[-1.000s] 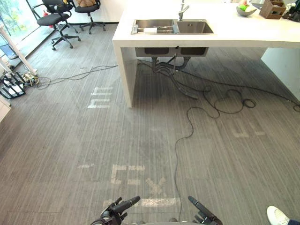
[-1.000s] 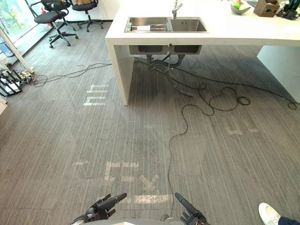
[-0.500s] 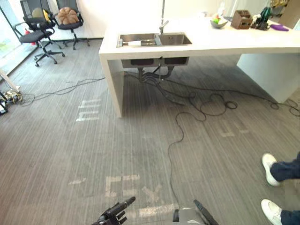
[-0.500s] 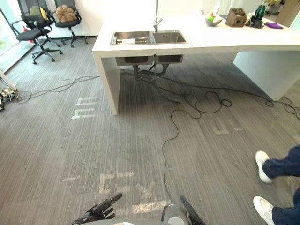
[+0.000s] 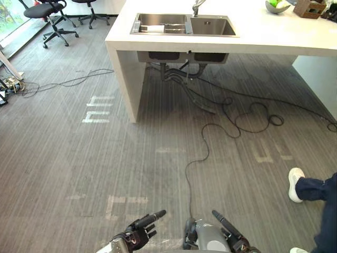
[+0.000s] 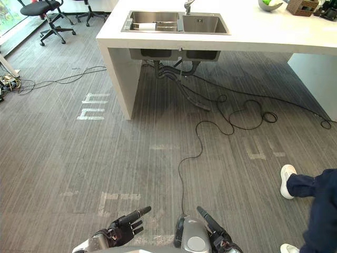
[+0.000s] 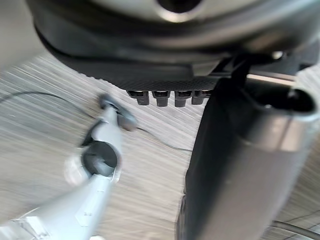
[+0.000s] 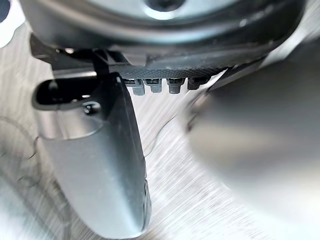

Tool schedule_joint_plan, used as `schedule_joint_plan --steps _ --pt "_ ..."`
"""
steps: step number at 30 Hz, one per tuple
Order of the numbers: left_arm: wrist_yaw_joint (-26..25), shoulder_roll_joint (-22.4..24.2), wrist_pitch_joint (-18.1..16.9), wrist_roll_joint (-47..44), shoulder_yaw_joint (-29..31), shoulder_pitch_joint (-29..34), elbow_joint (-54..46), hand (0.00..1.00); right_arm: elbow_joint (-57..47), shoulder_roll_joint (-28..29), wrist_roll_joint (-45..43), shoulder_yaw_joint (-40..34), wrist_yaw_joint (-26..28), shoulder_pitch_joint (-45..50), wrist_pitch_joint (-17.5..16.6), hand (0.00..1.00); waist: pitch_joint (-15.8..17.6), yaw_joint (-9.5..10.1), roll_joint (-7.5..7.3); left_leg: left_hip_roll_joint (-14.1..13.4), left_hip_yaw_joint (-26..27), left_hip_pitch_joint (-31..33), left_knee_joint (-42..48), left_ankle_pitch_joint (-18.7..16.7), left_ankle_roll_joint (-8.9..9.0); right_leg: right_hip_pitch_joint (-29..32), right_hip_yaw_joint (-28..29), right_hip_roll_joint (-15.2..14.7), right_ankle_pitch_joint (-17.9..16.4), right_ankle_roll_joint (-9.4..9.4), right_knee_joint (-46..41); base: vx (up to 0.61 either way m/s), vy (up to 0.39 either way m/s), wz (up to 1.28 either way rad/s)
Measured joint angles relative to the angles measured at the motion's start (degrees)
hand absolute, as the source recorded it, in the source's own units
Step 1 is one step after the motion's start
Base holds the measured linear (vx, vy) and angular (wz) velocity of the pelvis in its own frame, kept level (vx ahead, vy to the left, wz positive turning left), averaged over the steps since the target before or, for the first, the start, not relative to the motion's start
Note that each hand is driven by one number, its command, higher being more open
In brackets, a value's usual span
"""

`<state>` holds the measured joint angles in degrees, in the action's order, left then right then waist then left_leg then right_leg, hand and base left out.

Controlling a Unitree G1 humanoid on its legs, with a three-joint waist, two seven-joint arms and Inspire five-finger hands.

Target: Walk over to the sink, pick up the cup, carry it to the dishwasher, place the cup inside the dishwasher, then close the dishwasher door

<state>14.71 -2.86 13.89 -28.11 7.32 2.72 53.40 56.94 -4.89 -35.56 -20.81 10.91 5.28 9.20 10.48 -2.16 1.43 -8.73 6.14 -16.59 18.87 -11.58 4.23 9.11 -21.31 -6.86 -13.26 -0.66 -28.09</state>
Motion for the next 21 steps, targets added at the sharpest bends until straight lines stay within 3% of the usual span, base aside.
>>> schedule_joint_plan --steps 1,2,3,4,5,6,8,9,10,11,12,13,14,15,17,19,21 --pt "-0.1 0.3 0.0 0.2 0.1 0.5 -1.0 1.0 -0.4 -0.1 -0.9 0.5 -0.6 0.8 -0.1 1.0 -0.3 -0.17 0.69 -1.0 -1.4 3.5 7.3 0.6 2.99 -1.6 -0.8 0.5 -0.1 0.05 1.6 0.28 -0.146 0.39" --pt "0.1 1.2 -0.6 0.6 0.1 1.6 -3.2 1.0 -1.2 -1.0 -2.9 1.9 -1.9 2.6 0.1 1.0 -0.6 -0.06 2.01 -3.4 -4.0 11.9 24.4 4.9 8.69 -4.7 -2.0 2.1 -0.1 -0.07 5.2 0.29 -0.089 0.33" --pt "0.5 2.0 -3.1 2.1 0.2 2.2 -5.1 1.0 -1.3 -2.2 -4.2 3.7 -2.3 4.0 0.3 1.0 -0.8 0.33 3.56 -5.9 -4.1 18.9 39.9 6.3 8.46 -8.3 -2.3 3.7 -0.1 -0.63 7.8 0.38 -0.071 0.18" --pt "0.6 2.0 -4.0 2.5 0.1 2.4 -5.8 1.0 -1.2 -2.6 -4.4 4.2 -2.3 4.5 0.3 1.0 -0.6 0.56 3.85 -6.8 -3.5 21.1 45.5 6.0 7.87 -10.5 -2.3 4.2 0.1 -1.23 9.0 0.34 -0.033 -0.11" --pt "0.6 1.6 -5.8 2.8 0.2 2.6 -6.1 1.0 -0.8 -2.8 -4.4 5.1 -2.3 5.1 0.2 1.0 -0.4 0.88 3.56 -7.4 -1.9 24.0 50.9 4.8 5.52 -14.3 -1.8 4.3 -0.1 -1.9 10.7 0.4 -0.02 -0.31" --pt "0.3 1.7 -7.1 2.5 0.2 2.8 -6.6 1.0 -1.1 -3.0 -2.9 5.6 -2.3 5.5 0.0 1.0 -0.4 0.93 3.42 -6.8 -0.6 26.6 50.9 3.3 2.92 -17.2 -1.0 4.0 -0.2 -1.92 12.8 0.33 0.008 -0.31" --pt "0.0 2.1 -8.2 1.0 0.1 3.4 -9.0 1.0 -1.2 -3.5 -1.5 6.5 -2.5 5.5 0.3 1.0 -0.2 1.12 3.11 -4.0 -0.1 31.4 44.1 2.1 1.55 -19.9 -0.2 2.9 -0.2 -1.85 15.5 0.35 0.083 -0.25" --pt "0.0 2.2 -8.8 -0.2 0.1 3.6 -10.5 1.0 -1.6 -3.7 -1.3 6.8 -2.6 5.4 0.8 1.0 0.3 1.57 2.38 -2.4 1.3 32.1 37.8 1.5 0.82 -21.1 0.7 1.9 -0.1 -1.76 16.4 0.39 0.164 -0.43" --pt "0.1 2.2 -9.5 -1.2 0.2 4.2 -11.7 1.0 -2.3 -3.8 -1.2 6.7 -2.6 5.3 1.4 1.0 0.8 2.41 1.5 0.0 3.8 32.1 26.1 1.6 0.38 -22.3 1.5 -0.1 0.3 -1.01 16.8 0.46 0.214 -0.51" --pt "0.0 2.7 -9.7 -1.5 0.3 5.0 -13.0 1.0 -3.7 -3.9 -0.8 6.7 -2.7 5.5 1.8 1.0 0.9 2.67 1.3 1.4 6.0 31.7 15.4 3.4 -0.92 -23.0 2.2 -1.1 0.0 -0.8 16.8 0.49 0.224 -0.42" --pt "0.0 3.1 -9.8 -1.6 0.3 5.7 -14.0 1.0 -5.0 -3.9 -0.7 6.7 -2.7 5.7 1.9 1.0 1.0 2.68 1.35 2.4 6.9 31.2 8.2 6.1 -1.98 -23.6 2.5 -1.7 -0.5 -0.03 17.0 0.53 0.261 -0.35" --pt "-0.5 4.8 -11.1 -2.5 0.4 8.1 -17.2 1.0 -9.4 -4.2 -0.8 7.5 -2.5 6.9 2.0 1.0 0.9 2.94 3.17 3.3 7.3 28.3 -11.5 19.1 -3.05 -25.3 3.6 -1.4 -3.4 3.71 16.0 0.41 0.227 -0.32" --pt "-0.8 5.8 -11.8 -3.0 0.4 9.4 -18.6 1.0 -10.3 -4.6 -0.7 7.9 -2.3 7.2 2.0 1.0 0.9 3.3 4.29 2.5 8.3 27.1 -14.2 25.7 -7.74 -26.2 4.3 -0.7 -5.3 5.89 14.9 0.51 0.301 -0.07" --pt "-2.3 5.1 -12.3 -4.1 1.4 8.1 -18.8 1.0 -10.6 -1.8 -0.8 8.3 -2.1 5.7 2.2 1.0 1.5 3.07 0.53 5.3 9.5 26.1 -13.6 24.3 -6.27 -27.0 5.0 -2.2 -7.1 5.82 14.4 0.41 0.222 0.26" --pt "-2.5 4.0 -13.2 -4.6 1.0 7.0 -21.5 1.0 -11.4 0.4 -1.6 8.5 -0.8 4.5 2.0 1.0 1.8 4.68 -2.02 6.9 10.6 27.5 -9.5 19.5 -7.41 -27.8 3.2 -2.5 -6.4 3.65 15.7 0.31 0.11 0.33" --pt "-2.5 3.7 -13.5 -4.4 0.3 6.8 -23.6 1.0 -8.1 0.9 -3.7 8.4 -1.1 2.0 1.9 1.0 1.6 5.25 -1.6 7.0 9.6 28.9 -1.5 13.3 -8.38 -30.2 3.0 -3.0 -3.9 2.83 15.6 0.28 0.094 0.28" --pt "-3.0 3.6 -13.8 -4.5 0.1 6.7 -25.7 1.0 -5.4 0.8 -3.8 8.3 -1.0 1.5 1.9 1.0 0.9 5.38 -1.08 7.5 8.5 28.6 -0.4 11.2 -8.57 -29.9 4.6 -3.1 -1.3 3.04 13.3 0.22 0.106 0.29"
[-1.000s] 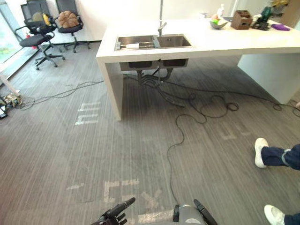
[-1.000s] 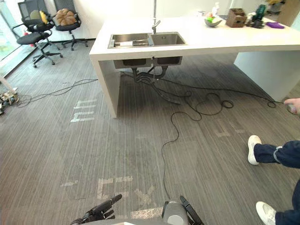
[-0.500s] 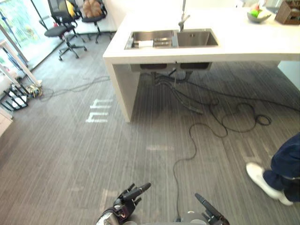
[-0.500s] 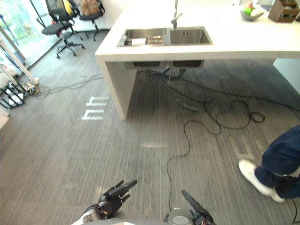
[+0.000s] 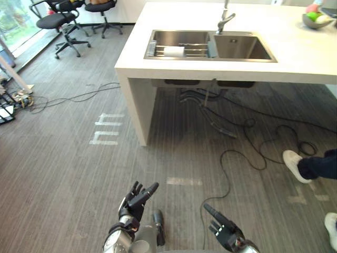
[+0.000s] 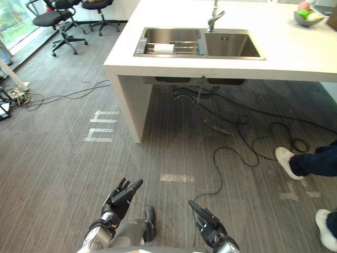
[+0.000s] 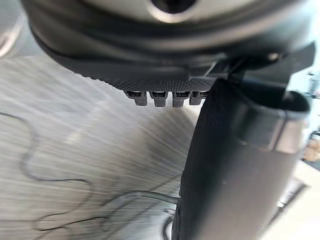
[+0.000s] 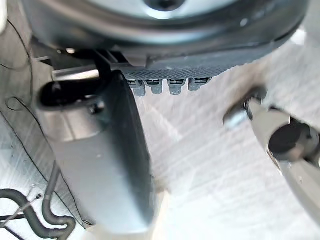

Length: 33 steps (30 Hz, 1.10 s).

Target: Walk over to the sink, pick up the cup, carry it to the dishwasher, place the cup inside the dishwasher, then close the dishwasher door

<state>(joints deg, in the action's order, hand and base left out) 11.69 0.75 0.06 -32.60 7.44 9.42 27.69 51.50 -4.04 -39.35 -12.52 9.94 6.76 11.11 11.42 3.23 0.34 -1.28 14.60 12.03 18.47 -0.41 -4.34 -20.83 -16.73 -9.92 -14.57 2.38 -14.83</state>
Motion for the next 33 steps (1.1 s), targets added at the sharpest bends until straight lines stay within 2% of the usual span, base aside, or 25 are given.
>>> schedule_joint_plan --steps 2,4,5,6,7,8,9,10,11,12,13,14,15,16,17,18,19,24,27,30,33 --pt "-1.5 0.1 -0.4 -0.1 0.0 -0.1 -2.3 1.0 2.6 -0.1 0.2 -2.2 -0.2 0.1 0.3 1.0 -1.2 0.12 -0.14 1.2 -0.3 -0.6 -1.3 -0.9 -0.66 3.4 2.8 -1.3 2.1 1.79 -6.3 0.26 0.167 0.18" --pt "-3.1 0.1 -0.3 -0.2 -0.1 -0.2 -4.4 1.0 4.2 -0.8 0.2 -5.4 -1.0 0.2 0.5 1.0 -2.7 -0.03 -0.69 3.5 -0.5 -2.8 -5.0 -1.1 -1.06 9.8 6.4 -4.1 6.1 6.99 -18.8 0.25 0.182 0.13" --pt "-3.9 0.0 -0.3 -0.8 -0.2 -0.2 -5.8 1.0 4.9 -1.1 0.0 -7.8 -1.3 0.3 0.5 1.0 -3.4 -0.14 -1.08 5.0 -0.5 -5.7 -8.4 -1.1 -1.07 14.0 9.5 -5.6 12.3 12.13 -27.0 0.27 0.187 0.21" --pt "-4.3 -0.4 -0.3 -0.7 -0.4 -0.2 -7.6 1.0 5.1 -1.5 -0.1 -9.0 -1.3 0.5 0.3 1.0 -4.0 -0.6 -1.04 5.7 -1.0 -8.6 -11.1 -1.1 -1.07 17.5 11.4 -6.1 17.6 12.92 -35.4 0.27 0.175 0.25" --pt "-4.5 -0.8 -0.3 -0.6 -0.5 -0.1 -9.0 1.0 5.1 -1.5 -0.2 -9.6 -1.2 0.5 0.2 1.0 -4.1 -0.86 -1.15 6.2 -1.4 -9.6 -11.8 -1.1 -1.08 19.5 11.2 -6.7 17.4 12.66 -40.0 0.28 0.137 0.3" --pt "-5.5 -1.3 -0.4 -0.5 -1.0 0.0 -12.5 1.0 4.9 -1.5 -1.2 -9.7 -1.2 0.5 -0.4 1.0 -4.3 -1.05 -1.38 6.7 -2.2 -11.6 -13.1 -1.2 -1.11 22.9 9.0 -8.0 15.2 9.82 -46.6 0.34 0.105 0.27" --pt "-6.8 -2.0 -0.6 -0.5 -1.7 0.0 -16.3 1.0 4.8 -1.8 -2.1 -10.1 -1.2 0.5 -0.9 1.0 -4.4 -1.18 -1.3 6.8 -3.1 -13.4 -14.3 -1.5 -1.21 25.3 5.4 -8.8 11.6 5.38 -48.2 0.28 0.076 0.25" --pt "-7.4 -2.3 -0.9 -0.5 -1.9 -0.2 -18.2 1.0 5.0 -1.8 -2.4 -11.0 -1.4 0.5 -0.9 1.0 -4.4 -1.22 -1.26 6.8 -3.7 -14.2 -14.8 -1.6 -1.1 26.7 3.8 -9.1 9.2 3.7 -47.9 0.34 0.029 0.25" --pt "-8.9 -2.5 -2.2 -0.7 -2.4 -0.9 -20.9 1.0 5.3 -1.5 -4.1 -13.2 -1.5 0.5 -1.3 1.0 -4.3 -1.25 -1.01 6.7 -4.7 -15.6 -15.5 -1.8 -0.83 29.5 1.2 -9.1 5.1 1.34 -45.1 0.24 -0.014 0.27" --pt "-10.1 -2.5 -2.9 -0.8 -2.4 -1.9 -22.5 1.0 5.4 -1.0 -4.8 -14.6 -1.7 0.8 -1.5 1.0 -4.1 -1.33 -0.68 6.4 -5.7 -16.5 -15.6 -2.4 -0.45 31.3 -0.4 -8.9 2.8 0.65 -40.2 0.41 -0.066 0.47" --pt "-11.8 -2.6 -4.0 -1.3 -2.6 -3.6 -24.7 1.0 5.3 -1.0 -4.9 -15.3 -1.5 2.1 -1.8 1.0 -3.6 -1.74 0.13 5.3 -6.9 -17.9 -14.1 -3.7 -0.39 33.5 -1.9 -8.3 2.0 0.51 -28.2 0.3 -0.091 0.52" --pt "-12.2 -2.5 -4.5 -1.7 -2.6 -4.2 -25.5 1.0 4.9 -0.6 -4.8 -16.1 -1.3 2.9 -2.4 1.0 -3.4 -2.0 0.6 4.7 -7.3 -18.1 -12.8 -4.5 -0.42 33.6 -1.9 -7.6 2.5 0.61 -22.1 0.37 -0.145 0.61" --pt "-12.7 -2.8 -5.2 -2.4 -2.5 -4.7 -27.1 1.0 4.6 -0.2 -4.5 -16.2 -1.2 3.9 -3.0 1.0 -3.3 -2.59 0.94 3.7 -7.9 -18.2 -10.1 -6.2 0.45 33.5 -1.0 -6.7 4.7 0.62 -12.8 0.32 -0.181 0.64" --pt "-12.9 -3.4 -6.5 -2.6 -2.6 -4.9 -29.7 1.0 4.4 -0.1 -3.1 -14.4 -1.1 5.4 -2.9 1.0 -3.3 -3.19 0.99 2.5 -9.0 -18.6 -7.0 -9.2 1.64 33.5 0.5 -5.6 8.6 0.53 -5.0 0.25 -0.153 0.66" --pt "-12.9 -3.8 -7.5 -2.9 -2.7 -5.0 -30.9 1.0 4.7 -0.3 -2.8 -12.8 -1.0 5.9 -2.6 1.0 -3.4 -3.34 0.8 1.9 -9.3 -19.0 -5.5 -10.8 2.06 33.5 1.1 -5.5 10.6 0.47 -4.0 0.34 -0.28 0.71" --pt "-12.7 -4.4 -9.4 -3.6 -3.2 -4.9 -32.9 1.0 6.7 -0.3 -1.7 -9.2 -0.6 7.6 -0.6 1.0 -4.2 -3.23 -0.45 1.3 -9.6 -20.1 -3.3 -13.5 3.69 33.4 1.7 -5.6 14.9 -0.06 -4.3 0.22 -0.192 0.41" --pt "-6.7 -2.1 -10.2 -5.7 -5.6 -8.3 -41.8 1.0 9.9 -2.2 -6.6 -2.2 6.2 9.1 5.9 1.0 -7.1 -2.39 -3.37 -4.5 -8.9 -22.6 -1.9 -18.2 8.19 28.7 -0.5 0.6 19.8 -1.92 0.9 0.22 -0.192 0.26" --pt "-6.7 -2.0 -10.2 -5.7 -5.7 -8.3 -41.8 1.0 9.4 -2.2 -6.6 -1.9 6.1 9.2 6.0 1.0 -7.5 -2.49 -3.37 -4.6 -8.8 -22.6 -1.9 -18.2 8.18 28.7 -0.4 0.7 19.8 -1.92 1.2 0.0 0.0 -0.01" --pt "-6.7 -1.8 -10.2 -5.7 -6.5 -7.8 -41.4 1.0 5.3 -2.1 -6.5 -0.2 5.1 11.0 5.0 1.0 -7.6 -2.59 -3.31 -4.8 -7.9 -22.7 -2.5 -18.2 8.17 29.1 0.1 1.0 19.6 -1.71 1.6 0.0 -0.001 -0.11" --pt "-6.6 -1.6 -9.6 -5.6 -8.5 -6.0 -40.6 1.0 2.5 -0.5 -6.0 0.2 3.6 12.8 1.8 1.0 -8.2 -3.32 -3.3 -4.9 -6.8 -22.7 -5.1 -18.0 8.15 30.1 0.1 1.1 19.6 -1.78 1.8 0.0 -0.005 -0.04" --pt "-5.9 -0.6 -7.1 -5.7 -9.4 -5.2 -39.2 1.0 0.9 1.3 -4.1 -1.1 2.6 13.9 -1.9 1.0 -9.1 -4.93 -2.97 -6.8 -2.3 -24.0 -10.1 -16.5 8.31 31.0 -1.3 0.9 18.6 -1.72 1.6 0.07 -0.055 0.21"
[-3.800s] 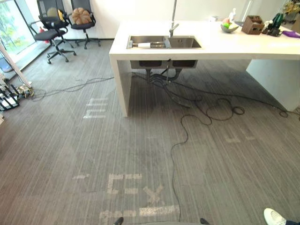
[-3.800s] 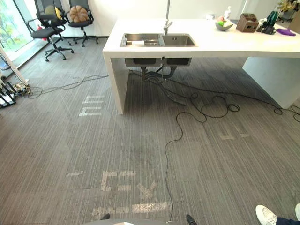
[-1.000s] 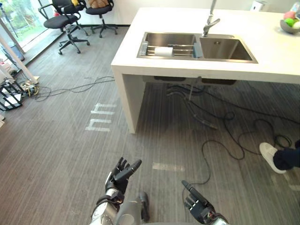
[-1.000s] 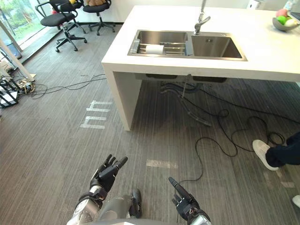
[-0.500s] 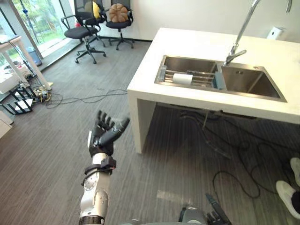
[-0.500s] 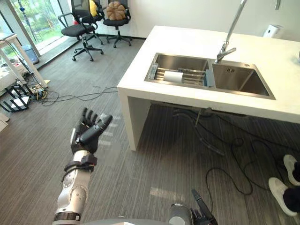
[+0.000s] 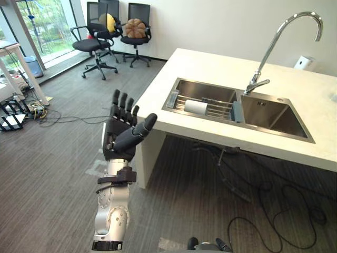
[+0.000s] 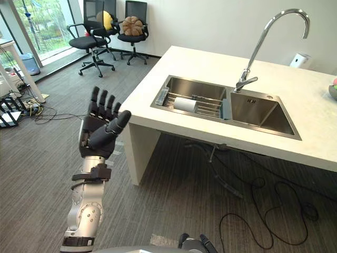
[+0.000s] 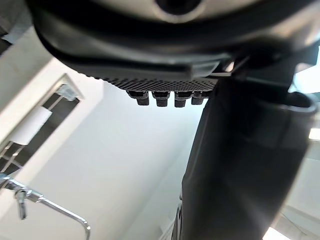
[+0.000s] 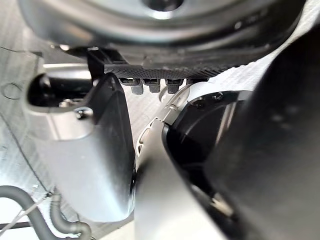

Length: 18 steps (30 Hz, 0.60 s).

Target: Walk over to the sink, pick up the cup, carry it to the dishwasher, place the cup inside the dishwasher, then close the dishwasher door

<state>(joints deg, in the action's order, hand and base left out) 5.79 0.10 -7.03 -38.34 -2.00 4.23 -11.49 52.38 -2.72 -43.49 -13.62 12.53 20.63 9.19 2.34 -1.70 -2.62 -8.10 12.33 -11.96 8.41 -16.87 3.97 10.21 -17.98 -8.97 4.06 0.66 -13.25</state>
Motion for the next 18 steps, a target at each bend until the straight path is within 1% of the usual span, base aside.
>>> schedule_joint_plan --steps 1,2,3,4,5,7,8,10,11,12,13,14,15,16,17,18 --pt "0.4 0.9 1.4 -0.1 0.0 -0.1 1.2 1.0 0.0 0.5 0.7 -1.0 -0.1 0.1 -0.8 1.0 -0.6 -0.64 0.46 -0.8 1.2 -0.7 -1.9 1.3 -0.36 0.1 -0.9 0.0 -1.0 0.12 -0.7 0.14 -0.058 0.33" --pt "0.7 1.0 2.2 -0.1 -0.1 -0.1 1.4 1.0 0.0 0.8 0.8 -1.7 -0.2 0.1 -1.3 1.0 -0.7 -0.87 0.72 -1.1 1.3 -1.0 -2.6 2.0 0.08 0.3 -1.3 -0.1 -1.9 0.13 -1.7 0.17 -0.036 0.33" --pt "1.6 1.1 3.3 -0.6 -0.8 -0.1 2.2 1.0 0.4 1.4 0.8 -2.9 -0.5 0.1 -2.0 1.0 -1.4 -0.82 1.0 -1.4 1.1 -1.3 -3.5 3.0 1.62 1.3 -1.7 -0.5 -4.0 0.26 -4.4 0.19 -0.025 0.35" --pt "2.1 0.8 4.6 -1.0 -1.2 -0.3 2.6 1.0 1.2 2.0 0.8 -4.4 -0.5 0.1 -2.0 1.0 -1.9 -1.02 0.92 -1.2 1.6 -1.2 -3.0 4.0 2.61 1.5 -2.4 -1.2 -5.8 0.36 -6.3 0.2 -0.018 0.34" --pt "2.2 0.4 5.2 -1.0 -1.3 -0.4 2.7 1.0 1.8 2.2 0.8 -5.2 -0.6 -0.1 -2.0 1.0 -2.1 -0.98 0.76 -1.1 1.7 -0.8 -1.6 4.2 2.25 1.3 -2.6 -1.4 -6.4 0.48 -6.7 0.22 -0.035 0.32" --pt "2.0 -0.6 5.8 -1.1 -1.5 -0.6 2.6 1.0 3.5 2.4 1.2 -7.5 -0.8 -0.3 -1.9 1.0 -2.2 -0.84 0.68 -1.4 1.8 2.5 9.3 4.9 1.12 -2.2 -3.0 -2.3 -7.4 0.11 -5.4 0.25 -0.061 0.16" --pt "2.0 -0.8 5.8 -1.1 -1.3 -0.8 2.6 1.0 3.5 2.3 1.7 -7.5 -1.0 -0.3 -1.9 1.0 -2.2 -0.75 0.74 -1.6 1.7 3.5 12.8 5.3 0.43 -3.1 -3.0 -2.5 -7.7 0.25 -5.1 0.27 -0.089 -0.02" --pt "1.9 -1.2 5.5 -1.0 0.0 -1.8 1.5 1.0 3.2 1.2 3.4 -7.4 -1.3 -0.3 -1.9 1.0 -0.7 -0.73 3.05 -4.9 -1.1 8.7 29.9 7.4 -2.12 -6.4 -2.5 -0.7 -9.9 0.24 -5.5 0.2 -0.082 -0.25" --pt "1.9 -1.2 5.2 -0.9 0.7 -1.9 0.4 1.0 2.8 0.5 3.4 -7.4 -1.3 -0.3 -1.9 1.0 0.2 -0.64 4.5 -6.3 -3.1 11.6 38.2 10.7 -3.65 -7.3 -1.7 0.5 -11.6 -0.16 -7.0 0.19 -0.069 -0.62" --pt "1.9 -1.4 3.9 0.4 1.5 -1.9 -0.1 1.0 2.6 -0.1 3.3 -7.4 -1.3 -0.3 -1.8 1.0 0.8 -0.48 5.45 -7.5 -5.6 14.6 46.3 19.0 -4.43 -8.5 0.2 1.8 -13.9 -1.0 -8.6 0.28 -0.071 -0.79" --pt "1.8 -1.5 3.4 2.3 2.4 -1.7 0.0 1.0 2.6 0.0 3.0 -7.4 -1.3 -0.1 -1.4 1.0 1.0 -0.26 4.42 -7.6 -6.8 16.1 50.1 29.4 -3.47 -10.5 1.7 2.2 -15.1 -2.09 -8.3 0.29 -0.041 -0.81" --pt "1.8 -1.8 3.0 4.0 3.0 -1.9 0.1 1.0 2.6 0.1 2.9 -7.4 -1.3 -0.1 -1.1 1.0 1.2 -0.02 4.05 -7.3 -8.0 18.0 54.2 32.2 -2.44 -12.6 2.5 2.4 -15.8 -2.72 -7.4 0.31 -0.039 -0.69" --pt "2.1 -1.6 2.6 5.5 2.5 -2.5 -0.4 1.0 2.6 -0.2 2.5 -7.6 -1.2 -0.3 -1.1 1.0 1.9 0.33 4.28 -5.9 -8.5 22.1 58.9 19.3 -1.98 -14.3 3.4 2.6 -16.3 -2.69 -7.2 0.27 -0.035 -0.67" --pt "3.2 -1.4 2.5 7.2 1.8 -2.5 -1.1 1.0 2.5 -0.6 3.1 -7.6 -1.3 -1.3 -0.9 1.0 2.3 0.95 4.09 -4.0 -7.5 24.7 55.9 11.9 -2.75 -15.6 4.8 2.5 -16.5 -2.7 -5.9 0.25 -0.025 -0.66" --pt "3.5 -1.4 2.5 8.0 1.4 -2.4 -1.8 1.0 2.5 -0.9 3.8 -7.4 -1.3 -1.6 -0.7 1.0 2.4 1.56 3.95 -3.1 -6.6 25.2 52.3 9.4 -2.55 -16.3 5.7 2.5 -16.5 -2.69 -5.2 0.26 0.029 -0.75" --pt "4.2 -1.4 2.5 9.1 1.3 -2.0 -3.4 1.0 2.1 -1.3 5.6 -7.4 -0.8 -2.2 -0.5 1.0 2.5 2.52 3.82 -1.9 -4.9 25.4 44.8 6.9 -2.31 -16.8 7.2 2.5 -16.6 -2.53 -4.4 0.28 0.087 -0.87"
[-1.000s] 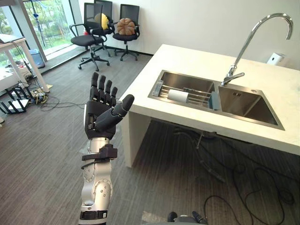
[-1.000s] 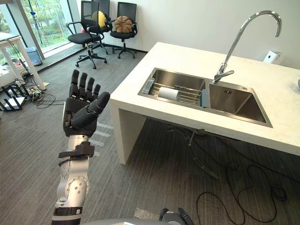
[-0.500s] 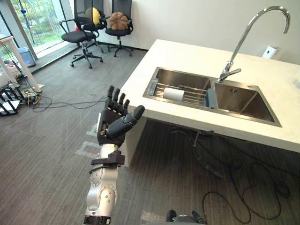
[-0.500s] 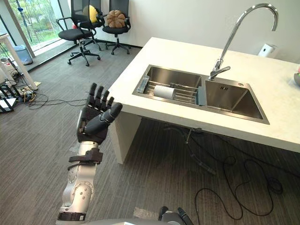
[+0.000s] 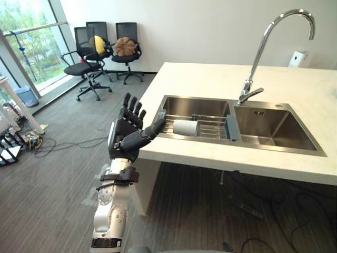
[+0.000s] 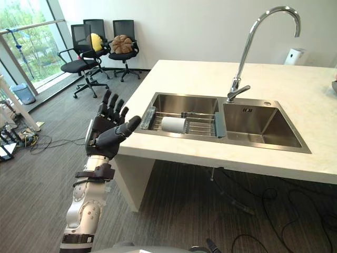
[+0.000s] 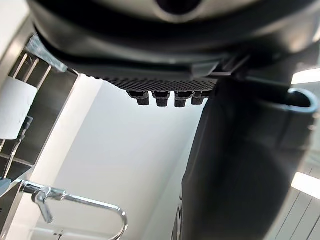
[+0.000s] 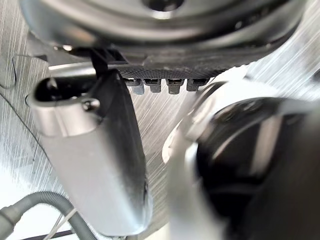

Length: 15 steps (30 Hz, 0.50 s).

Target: Walk over to the sink, pick up the cup, carry it to the dishwasher, place the cup inside the dishwasher, then close the dishwasher door

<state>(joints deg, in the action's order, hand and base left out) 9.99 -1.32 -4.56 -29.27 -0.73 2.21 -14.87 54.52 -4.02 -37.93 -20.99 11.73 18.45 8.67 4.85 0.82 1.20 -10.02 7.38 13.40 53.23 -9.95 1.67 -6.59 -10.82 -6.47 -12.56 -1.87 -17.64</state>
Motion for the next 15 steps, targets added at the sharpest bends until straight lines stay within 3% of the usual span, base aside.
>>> schedule_joint_plan --steps 1,2,3,5,7,9,10,11,12,13,14,15 --pt "0.3 -0.1 0.0 0.3 -0.1 0.5 -2.7 1.0 -1.7 -0.3 2.2 0.2 0.9 -0.5 0.0 1.0 -0.1 0.4 0.3 1.6 1.3 -1.0 -12.6 0.6 0.15 -0.1 1.7 0.1 -0.9 1.22 -0.2 0.28 0.105 -0.78" --pt "0.4 0.0 0.0 0.4 -0.4 0.4 -3.8 1.0 -2.8 -0.3 2.8 0.2 1.3 -0.5 0.0 1.0 -0.3 0.48 0.89 2.2 1.3 -1.5 -18.4 3.6 -0.05 -0.1 2.3 0.4 -1.6 1.92 -0.9 0.3 0.147 -0.58" --pt "0.5 -0.5 0.2 0.2 -0.9 0.4 -5.9 1.0 -3.5 -0.4 4.5 0.4 1.5 -0.9 -0.3 1.0 -0.7 0.38 1.04 2.6 1.9 -3.1 -22.4 3.6 -0.69 -0.1 3.2 0.4 -3.7 3.07 -2.7 0.31 0.15 -0.28" --pt "0.2 -1.1 0.6 -0.1 -0.8 0.2 -7.1 1.0 -3.5 0.1 4.7 1.5 1.5 -1.6 -0.7 1.0 -1.7 0.16 0.13 4.5 2.0 -5.2 -25.4 0.5 -1.19 -0.1 3.7 -1.3 -5.3 4.5 -3.6 0.28 0.125 -0.13" --pt "-0.5 -2.3 1.2 -0.7 -0.8 0.3 -7.1 1.0 -3.3 1.3 4.3 1.6 -0.4 -2.4 -1.5 1.0 -1.2 0.42 -2.0 7.2 3.3 -7.8 -28.9 -0.7 -1.63 -0.2 3.7 -4.0 -6.6 5.3 -5.7 0.2 0.083 -0.09" --pt "-1.0 -2.6 1.6 -1.0 -0.9 0.4 -7.0 1.0 -3.5 1.8 3.9 1.2 -0.8 -2.1 -2.5 1.0 -1.1 0.42 -2.25 7.9 3.5 -9.1 -30.1 -1.7 -1.89 0.8 3.3 -4.9 -6.6 5.35 -9.9 0.16 0.042 -0.07" --pt "-1.1 -3.5 1.8 -1.2 -1.1 0.4 -7.2 1.0 -3.5 3.0 3.7 1.0 -0.9 -2.0 -5.1 1.0 -1.3 0.27 -4.02 9.5 4.0 -12.5 -33.1 -1.6 -1.93 6.3 4.3 -7.5 -4.6 8.24 -23.9 0.13 0.029 0.01" --pt "-1.2 -4.1 1.8 -1.2 -1.3 0.4 -7.2 1.0 -3.2 3.6 3.8 0.6 -0.9 -2.1 -5.7 1.0 -1.6 -0.11 -4.44 9.9 3.9 -13.1 -33.6 -1.6 -1.94 8.3 5.0 -8.1 -3.2 9.19 -27.4 0.16 0.01 0.06" --pt "-1.4 -4.8 1.7 -1.2 -2.1 0.3 -6.8 1.0 -2.9 4.5 4.5 -0.1 -1.1 -2.1 -6.7 1.0 -2.3 -0.27 -5.48 10.1 3.6 -13.8 -34.4 -1.6 -1.9 10.6 5.4 -8.5 -0.8 8.61 -31.6 0.22 -0.034 0.21" --pt "-1.6 -5.2 1.9 -1.2 -3.7 0.0 -5.0 1.0 -2.2 4.8 6.3 -0.9 -1.8 -2.0 -8.1 1.0 -3.1 -0.48 -4.97 9.7 2.6 -15.8 -36.4 -1.5 -1.77 11.4 4.3 -8.9 3.6 6.48 -35.0 0.28 -0.052 0.24" --pt "-1.9 -4.9 2.0 -1.2 -4.3 -0.3 -3.8 1.0 -1.3 4.6 6.6 -1.3 -2.2 -2.1 -8.3 1.0 -3.4 -0.58 -4.38 8.9 2.1 -17.0 -37.4 -1.1 -2.13 11.7 3.2 -9.0 4.1 5.33 -36.4 0.28 -0.082 0.22" --pt "-2.1 -4.9 2.0 -1.2 -4.3 -0.6 -2.7 1.0 -0.9 4.5 6.6 -1.5 -2.5 -2.4 -8.1 1.0 -3.4 -0.56 -4.35 8.6 1.9 -17.3 -37.9 -1.0 -1.93 12.0 2.5 -9.2 2.5 4.83 -36.7 0.2 -0.109 0.13"
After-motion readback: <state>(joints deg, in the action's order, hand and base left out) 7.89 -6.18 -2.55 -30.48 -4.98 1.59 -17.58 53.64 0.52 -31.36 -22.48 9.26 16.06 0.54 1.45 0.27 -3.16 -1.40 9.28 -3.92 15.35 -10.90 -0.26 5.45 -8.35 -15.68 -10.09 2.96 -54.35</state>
